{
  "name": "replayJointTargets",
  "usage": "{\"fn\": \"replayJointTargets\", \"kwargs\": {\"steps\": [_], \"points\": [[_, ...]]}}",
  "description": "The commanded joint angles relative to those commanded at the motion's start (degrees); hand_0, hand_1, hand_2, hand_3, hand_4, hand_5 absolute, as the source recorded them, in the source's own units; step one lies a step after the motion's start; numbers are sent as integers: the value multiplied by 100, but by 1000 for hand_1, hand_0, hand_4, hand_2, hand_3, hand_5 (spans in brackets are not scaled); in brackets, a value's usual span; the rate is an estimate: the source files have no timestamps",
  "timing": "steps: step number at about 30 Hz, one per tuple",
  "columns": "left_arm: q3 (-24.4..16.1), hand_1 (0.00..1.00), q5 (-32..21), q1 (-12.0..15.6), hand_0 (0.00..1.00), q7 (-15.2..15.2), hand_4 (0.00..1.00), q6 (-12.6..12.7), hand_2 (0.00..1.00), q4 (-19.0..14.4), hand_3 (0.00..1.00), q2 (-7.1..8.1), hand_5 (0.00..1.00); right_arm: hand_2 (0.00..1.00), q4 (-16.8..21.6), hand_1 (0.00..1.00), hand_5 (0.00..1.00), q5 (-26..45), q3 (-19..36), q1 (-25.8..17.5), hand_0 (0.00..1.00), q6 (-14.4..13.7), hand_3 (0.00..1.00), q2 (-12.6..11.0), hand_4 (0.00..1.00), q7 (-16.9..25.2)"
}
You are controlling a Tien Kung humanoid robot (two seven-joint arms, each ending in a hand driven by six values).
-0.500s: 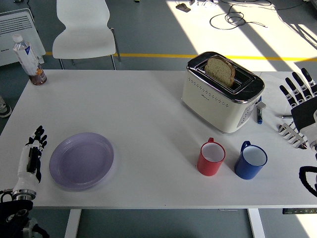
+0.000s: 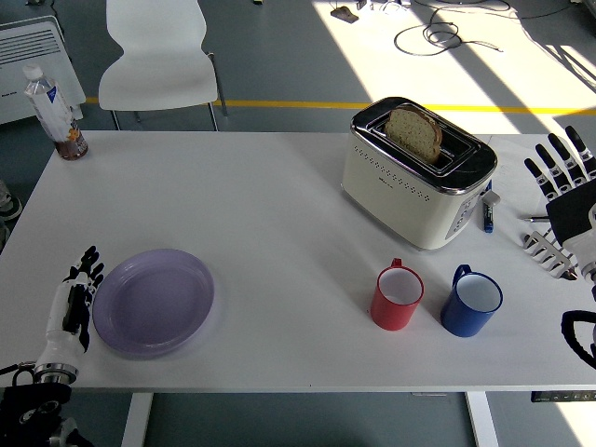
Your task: Push plate across desktop,pick up the break from the machine,place the break in the plate
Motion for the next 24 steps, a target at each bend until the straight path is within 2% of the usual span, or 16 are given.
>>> {"fn": "replayJointTargets", "kwargs": {"steps": [11,19,24], "points": [[92,962,-46,102,941,8,526,17,998,-52,960,-48,998,803,6,799,903,-2,13,26,841,-2,802,-4,530,1],[205,958,-97,185,938,-24,524,57,997,-184,952,11,998,803,4,799,903,1,-13,41,841,-2,802,-8,530,-1],[242,958,-137,189,938,-31,524,46,997,-191,952,-6,998,803,6,799,903,2,-9,44,841,-5,802,-10,530,-1]]}}
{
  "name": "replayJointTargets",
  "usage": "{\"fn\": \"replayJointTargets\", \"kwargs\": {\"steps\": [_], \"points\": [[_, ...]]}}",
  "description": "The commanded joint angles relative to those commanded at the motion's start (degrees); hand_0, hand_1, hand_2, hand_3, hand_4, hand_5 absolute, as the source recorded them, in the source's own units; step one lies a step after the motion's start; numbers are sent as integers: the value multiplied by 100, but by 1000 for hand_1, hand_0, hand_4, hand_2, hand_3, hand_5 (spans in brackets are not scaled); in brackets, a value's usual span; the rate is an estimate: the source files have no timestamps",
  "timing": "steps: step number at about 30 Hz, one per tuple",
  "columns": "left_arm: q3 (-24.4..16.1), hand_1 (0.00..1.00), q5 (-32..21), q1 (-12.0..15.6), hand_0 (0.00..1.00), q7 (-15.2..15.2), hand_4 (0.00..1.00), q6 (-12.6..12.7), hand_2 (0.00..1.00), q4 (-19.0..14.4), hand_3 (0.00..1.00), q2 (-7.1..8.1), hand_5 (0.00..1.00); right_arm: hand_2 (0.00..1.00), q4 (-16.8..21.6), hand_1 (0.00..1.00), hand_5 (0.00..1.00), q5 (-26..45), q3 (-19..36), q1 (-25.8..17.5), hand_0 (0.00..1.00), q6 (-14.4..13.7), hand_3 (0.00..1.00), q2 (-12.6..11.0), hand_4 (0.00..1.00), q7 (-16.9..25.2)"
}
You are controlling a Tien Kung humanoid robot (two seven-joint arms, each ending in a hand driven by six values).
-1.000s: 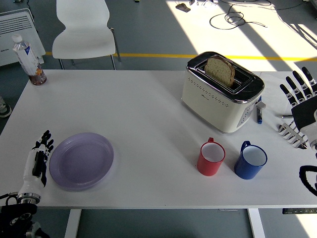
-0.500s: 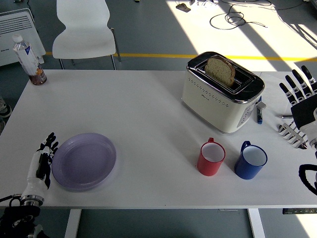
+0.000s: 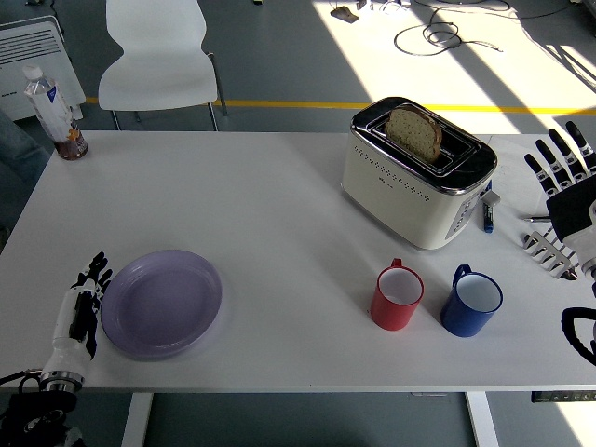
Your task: Push plate across desktop,pick up the break from the machine,place the break in the plate
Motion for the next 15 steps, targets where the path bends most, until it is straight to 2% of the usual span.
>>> {"fn": "replayJointTargets", "kwargs": {"steps": [15], "points": [[298,943,-272,87,919,13,519,-98,988,-128,942,23,998,802,-7,799,903,6,-34,-10,841,0,802,1,529,0]]}}
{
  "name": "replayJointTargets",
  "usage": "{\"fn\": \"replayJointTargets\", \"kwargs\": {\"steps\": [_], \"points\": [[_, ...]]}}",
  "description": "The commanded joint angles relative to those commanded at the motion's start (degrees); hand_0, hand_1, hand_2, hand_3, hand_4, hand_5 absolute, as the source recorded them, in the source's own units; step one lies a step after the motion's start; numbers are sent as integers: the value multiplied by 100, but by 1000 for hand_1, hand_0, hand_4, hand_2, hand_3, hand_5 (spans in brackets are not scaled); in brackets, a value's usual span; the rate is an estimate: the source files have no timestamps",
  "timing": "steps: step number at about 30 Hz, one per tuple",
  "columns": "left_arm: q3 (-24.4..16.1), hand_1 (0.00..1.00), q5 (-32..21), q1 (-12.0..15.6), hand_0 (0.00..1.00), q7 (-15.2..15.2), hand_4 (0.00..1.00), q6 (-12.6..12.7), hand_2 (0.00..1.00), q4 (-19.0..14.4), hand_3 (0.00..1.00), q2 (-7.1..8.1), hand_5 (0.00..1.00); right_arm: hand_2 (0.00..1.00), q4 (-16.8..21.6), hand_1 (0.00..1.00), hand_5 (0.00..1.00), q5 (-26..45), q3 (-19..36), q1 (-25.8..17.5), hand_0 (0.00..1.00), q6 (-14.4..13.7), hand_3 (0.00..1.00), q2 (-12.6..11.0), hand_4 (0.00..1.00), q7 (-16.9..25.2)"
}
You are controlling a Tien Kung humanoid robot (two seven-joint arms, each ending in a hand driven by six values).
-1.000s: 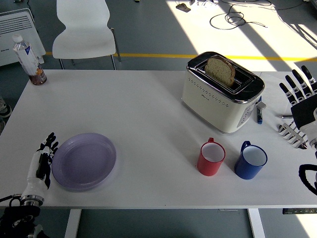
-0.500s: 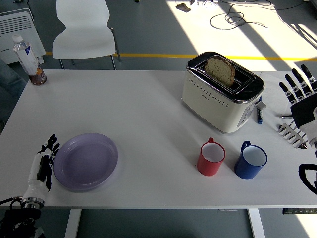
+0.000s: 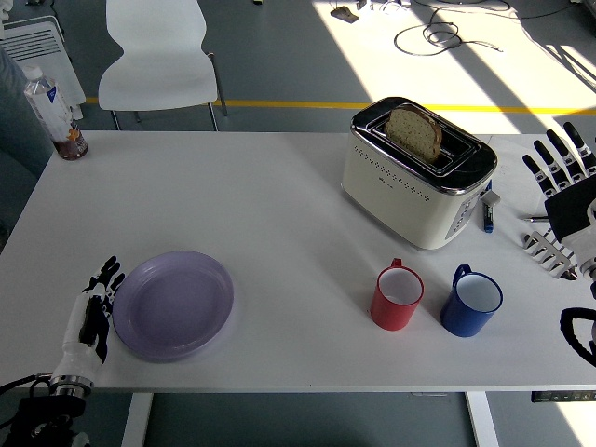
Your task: Push plate across desktop,pick up the break from the machine,place the break in the plate
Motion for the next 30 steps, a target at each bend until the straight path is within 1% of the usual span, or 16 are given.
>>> {"fn": "replayJointTargets", "kwargs": {"steps": [3,4,18,27,28,30], "points": [[57,943,-88,3,919,8,519,-37,988,-21,942,18,998,802,-2,799,903,0,-4,-8,841,-1,802,0,529,1],[76,932,-116,9,902,12,518,-51,985,-35,940,24,998,803,-2,799,904,1,-9,-9,841,-1,801,-1,529,1],[558,916,-521,63,880,43,517,-184,978,-262,933,107,998,803,-2,799,903,-2,-20,-24,840,2,801,9,529,4],[788,915,-829,37,875,105,517,-356,975,-311,931,163,998,803,-7,799,903,4,-33,-44,840,1,801,16,529,8],[822,899,-868,30,867,109,516,-379,966,-321,923,168,998,802,-9,799,903,5,-37,-47,841,1,800,17,529,9],[873,899,-912,8,867,130,516,-427,966,-330,923,179,998,802,-9,799,903,7,-39,-53,841,1,800,18,529,9]]}}
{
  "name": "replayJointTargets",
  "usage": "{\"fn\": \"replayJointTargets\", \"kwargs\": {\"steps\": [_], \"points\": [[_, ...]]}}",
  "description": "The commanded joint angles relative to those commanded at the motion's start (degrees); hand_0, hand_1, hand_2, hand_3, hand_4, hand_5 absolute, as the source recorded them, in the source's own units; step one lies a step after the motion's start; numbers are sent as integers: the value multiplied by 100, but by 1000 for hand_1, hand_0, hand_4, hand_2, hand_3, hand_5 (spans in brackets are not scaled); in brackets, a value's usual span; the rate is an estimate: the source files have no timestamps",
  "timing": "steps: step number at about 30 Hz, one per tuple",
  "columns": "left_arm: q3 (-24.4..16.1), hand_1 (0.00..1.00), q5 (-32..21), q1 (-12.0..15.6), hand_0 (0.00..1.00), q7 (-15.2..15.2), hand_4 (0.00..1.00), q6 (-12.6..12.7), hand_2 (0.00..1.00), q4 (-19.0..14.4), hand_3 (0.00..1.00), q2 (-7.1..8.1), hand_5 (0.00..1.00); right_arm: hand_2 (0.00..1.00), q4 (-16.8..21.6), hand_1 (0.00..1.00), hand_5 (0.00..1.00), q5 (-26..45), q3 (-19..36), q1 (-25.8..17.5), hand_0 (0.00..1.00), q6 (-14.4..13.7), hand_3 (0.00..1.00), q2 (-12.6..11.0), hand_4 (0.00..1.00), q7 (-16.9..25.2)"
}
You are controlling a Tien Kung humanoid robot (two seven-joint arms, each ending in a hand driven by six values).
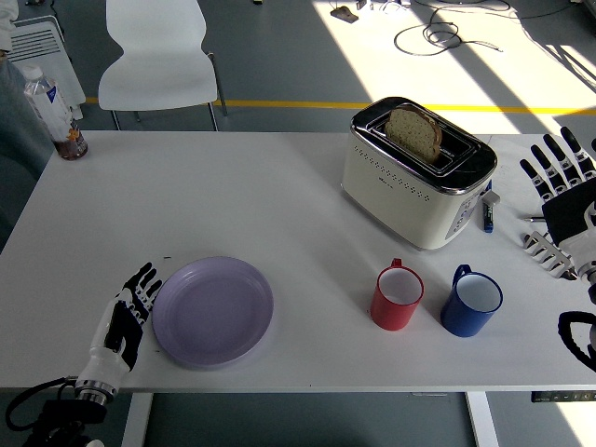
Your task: Push plate across desktop,pick up the break from the machine,place the break in the plate
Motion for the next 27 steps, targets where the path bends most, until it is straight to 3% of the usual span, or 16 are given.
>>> {"fn": "replayJointTargets", "kwargs": {"steps": [19,27], "points": [[412,889,-468,-335,854,217,515,-386,948,137,911,65,998,802,-8,798,903,-1,-26,-15,841,3,800,20,529,2],[592,873,-688,-601,842,417,514,-643,924,252,898,29,998,801,-14,799,905,0,-38,-10,841,4,800,34,529,3]]}}
